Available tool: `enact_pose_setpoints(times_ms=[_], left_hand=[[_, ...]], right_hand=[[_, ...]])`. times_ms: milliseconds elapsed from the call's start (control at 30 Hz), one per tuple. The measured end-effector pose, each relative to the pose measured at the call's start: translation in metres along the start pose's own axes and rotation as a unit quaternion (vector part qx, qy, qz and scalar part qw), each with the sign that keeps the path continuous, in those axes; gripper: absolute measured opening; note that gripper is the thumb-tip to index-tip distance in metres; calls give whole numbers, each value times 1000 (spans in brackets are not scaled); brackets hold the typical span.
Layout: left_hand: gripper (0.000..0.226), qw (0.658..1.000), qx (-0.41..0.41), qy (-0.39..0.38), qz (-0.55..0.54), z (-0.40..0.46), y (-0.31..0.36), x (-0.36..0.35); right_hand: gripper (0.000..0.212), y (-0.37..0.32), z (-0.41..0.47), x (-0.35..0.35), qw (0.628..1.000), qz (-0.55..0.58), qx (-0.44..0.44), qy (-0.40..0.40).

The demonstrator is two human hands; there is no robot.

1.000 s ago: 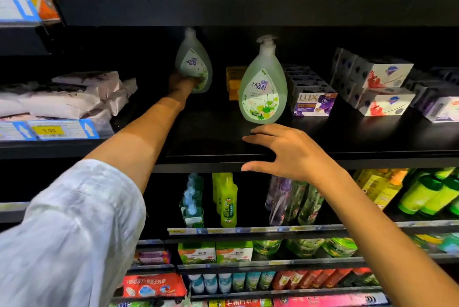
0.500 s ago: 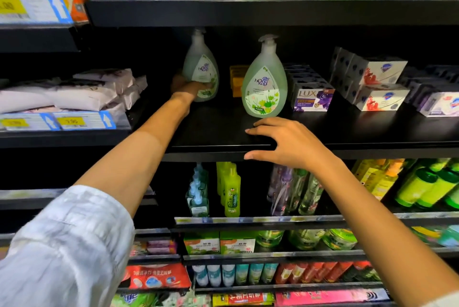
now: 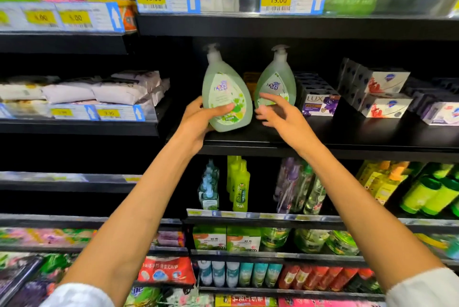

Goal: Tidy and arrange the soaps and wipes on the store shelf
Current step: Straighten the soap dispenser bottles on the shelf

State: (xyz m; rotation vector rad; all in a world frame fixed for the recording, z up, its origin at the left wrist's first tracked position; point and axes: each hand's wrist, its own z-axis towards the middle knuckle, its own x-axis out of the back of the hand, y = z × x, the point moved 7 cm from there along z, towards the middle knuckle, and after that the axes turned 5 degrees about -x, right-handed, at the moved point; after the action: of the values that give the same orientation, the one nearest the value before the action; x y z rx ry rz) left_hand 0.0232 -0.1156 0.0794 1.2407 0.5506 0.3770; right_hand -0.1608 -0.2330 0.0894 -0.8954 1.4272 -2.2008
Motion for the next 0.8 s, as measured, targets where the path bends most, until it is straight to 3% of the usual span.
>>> enact_pose_setpoints(times_ms=[67,133,267,567,700,800], left_hand=[[52,1000,-14,-22,12,-6,1,-4],[57,998,-25,-45,36,-8,0,-6],[57,995,-30,-62,76,-10,-1,-5],[64,987,-107,-17,117,-14,2,-4],[60,950,-219,75,212,-27,8,-5],[61,923,-256,106,267,-33,4,-14]], right_hand=[[43,-4,5,-13,989,139,-45,-13],[46,-5,10,-25,976,200,-78,-31],[34,0,15,-38,970,217,-99,-55],[33,8,17,-30,963,250,-100,-8],[35,7,17,-27,963,250,-102,26],[37,4,15,-27,962,252,-96,38]])
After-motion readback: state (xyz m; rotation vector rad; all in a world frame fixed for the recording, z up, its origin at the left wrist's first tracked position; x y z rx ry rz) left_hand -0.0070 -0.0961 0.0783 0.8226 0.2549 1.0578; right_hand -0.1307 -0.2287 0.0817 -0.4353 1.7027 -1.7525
